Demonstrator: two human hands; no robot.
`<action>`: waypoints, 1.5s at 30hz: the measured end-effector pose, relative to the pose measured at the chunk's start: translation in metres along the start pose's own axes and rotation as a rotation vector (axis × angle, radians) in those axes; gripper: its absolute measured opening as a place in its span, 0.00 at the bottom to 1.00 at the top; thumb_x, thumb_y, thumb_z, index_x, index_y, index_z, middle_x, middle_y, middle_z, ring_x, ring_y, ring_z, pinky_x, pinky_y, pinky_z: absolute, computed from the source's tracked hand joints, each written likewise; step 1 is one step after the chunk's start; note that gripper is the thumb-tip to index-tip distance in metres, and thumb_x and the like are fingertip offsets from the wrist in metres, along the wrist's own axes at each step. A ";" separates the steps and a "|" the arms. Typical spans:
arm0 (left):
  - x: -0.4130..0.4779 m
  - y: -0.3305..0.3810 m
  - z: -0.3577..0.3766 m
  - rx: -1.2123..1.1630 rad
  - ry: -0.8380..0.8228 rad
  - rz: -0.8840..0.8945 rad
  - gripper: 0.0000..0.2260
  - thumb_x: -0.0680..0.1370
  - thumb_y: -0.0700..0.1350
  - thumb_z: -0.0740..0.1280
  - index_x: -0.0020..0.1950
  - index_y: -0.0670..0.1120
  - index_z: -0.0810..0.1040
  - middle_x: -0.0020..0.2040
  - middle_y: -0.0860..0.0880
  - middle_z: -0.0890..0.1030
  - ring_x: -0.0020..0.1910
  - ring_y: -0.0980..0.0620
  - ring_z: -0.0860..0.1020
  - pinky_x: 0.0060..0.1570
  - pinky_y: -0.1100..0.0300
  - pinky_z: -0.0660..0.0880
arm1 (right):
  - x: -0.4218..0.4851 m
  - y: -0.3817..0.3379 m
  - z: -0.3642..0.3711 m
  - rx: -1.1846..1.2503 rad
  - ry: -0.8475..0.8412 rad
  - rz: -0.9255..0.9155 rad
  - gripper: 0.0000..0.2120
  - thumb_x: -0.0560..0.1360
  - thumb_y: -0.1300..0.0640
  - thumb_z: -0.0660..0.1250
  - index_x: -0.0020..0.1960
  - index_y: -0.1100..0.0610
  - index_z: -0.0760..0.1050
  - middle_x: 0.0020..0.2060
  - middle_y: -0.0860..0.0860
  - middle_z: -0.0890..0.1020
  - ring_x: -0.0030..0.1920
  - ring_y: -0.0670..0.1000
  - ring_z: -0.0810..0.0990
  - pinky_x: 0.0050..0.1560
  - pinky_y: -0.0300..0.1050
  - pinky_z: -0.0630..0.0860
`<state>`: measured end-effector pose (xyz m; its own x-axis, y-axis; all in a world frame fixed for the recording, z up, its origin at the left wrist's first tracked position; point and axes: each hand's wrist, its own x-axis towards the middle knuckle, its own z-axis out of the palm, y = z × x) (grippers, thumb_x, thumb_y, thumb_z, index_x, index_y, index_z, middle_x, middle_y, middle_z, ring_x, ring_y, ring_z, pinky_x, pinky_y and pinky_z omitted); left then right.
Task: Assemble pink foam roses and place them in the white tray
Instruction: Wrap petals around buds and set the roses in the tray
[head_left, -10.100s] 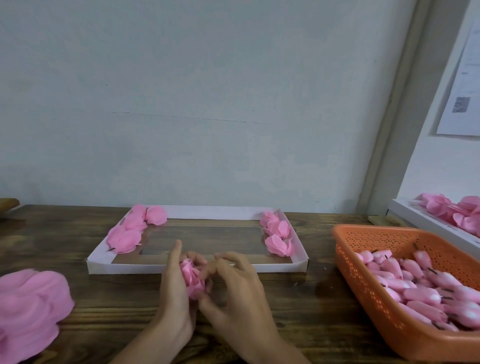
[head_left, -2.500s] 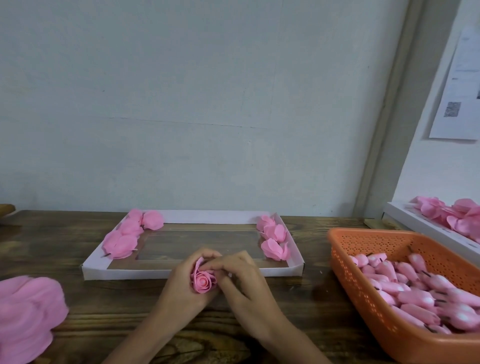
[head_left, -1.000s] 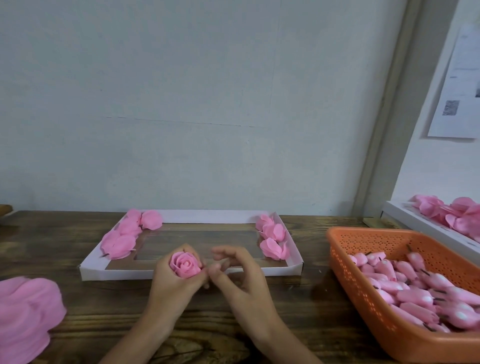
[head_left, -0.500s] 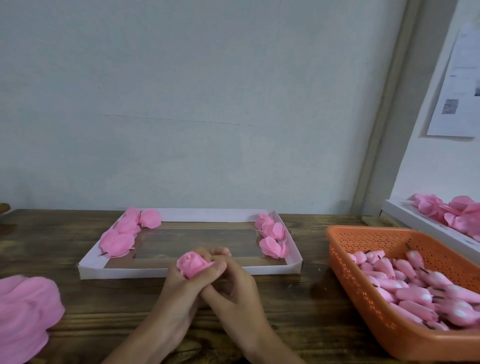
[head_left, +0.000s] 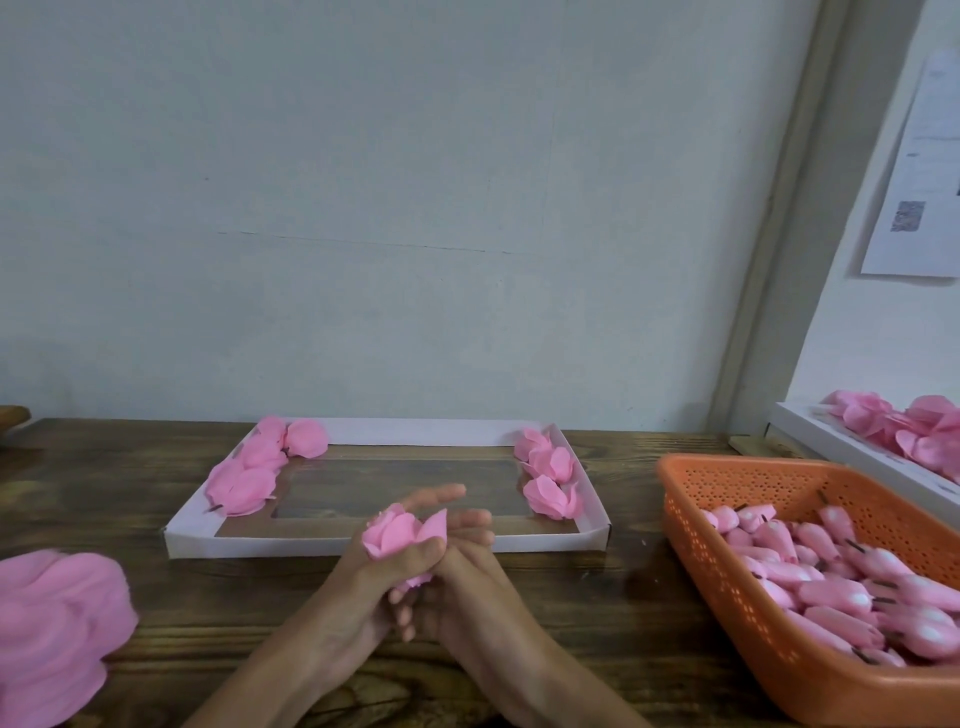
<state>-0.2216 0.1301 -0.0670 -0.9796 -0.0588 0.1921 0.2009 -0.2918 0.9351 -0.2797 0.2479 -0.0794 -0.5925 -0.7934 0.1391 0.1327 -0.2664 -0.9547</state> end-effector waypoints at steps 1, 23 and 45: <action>0.000 0.000 0.000 0.003 -0.012 -0.005 0.29 0.71 0.56 0.80 0.69 0.51 0.79 0.69 0.40 0.80 0.60 0.46 0.84 0.26 0.65 0.71 | -0.002 -0.001 -0.001 -0.037 -0.003 -0.013 0.13 0.82 0.47 0.65 0.57 0.53 0.84 0.41 0.50 0.82 0.40 0.50 0.78 0.39 0.43 0.76; 0.012 -0.014 -0.005 0.260 0.293 0.248 0.13 0.70 0.41 0.80 0.53 0.49 0.85 0.51 0.45 0.86 0.51 0.48 0.85 0.48 0.62 0.81 | -0.014 -0.002 -0.004 -0.646 0.295 -0.398 0.18 0.73 0.63 0.62 0.58 0.49 0.79 0.56 0.45 0.82 0.58 0.51 0.81 0.57 0.51 0.79; 0.017 -0.019 -0.015 0.357 0.225 0.383 0.18 0.68 0.35 0.80 0.50 0.44 0.74 0.43 0.33 0.77 0.41 0.39 0.80 0.43 0.48 0.78 | -0.009 -0.011 -0.009 -0.571 0.272 -0.404 0.09 0.79 0.58 0.68 0.53 0.49 0.86 0.50 0.47 0.85 0.54 0.52 0.82 0.55 0.50 0.79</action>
<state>-0.2416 0.1208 -0.0859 -0.8049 -0.3106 0.5057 0.4915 0.1287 0.8613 -0.2833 0.2629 -0.0720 -0.6929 -0.5111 0.5085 -0.5258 -0.1244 -0.8415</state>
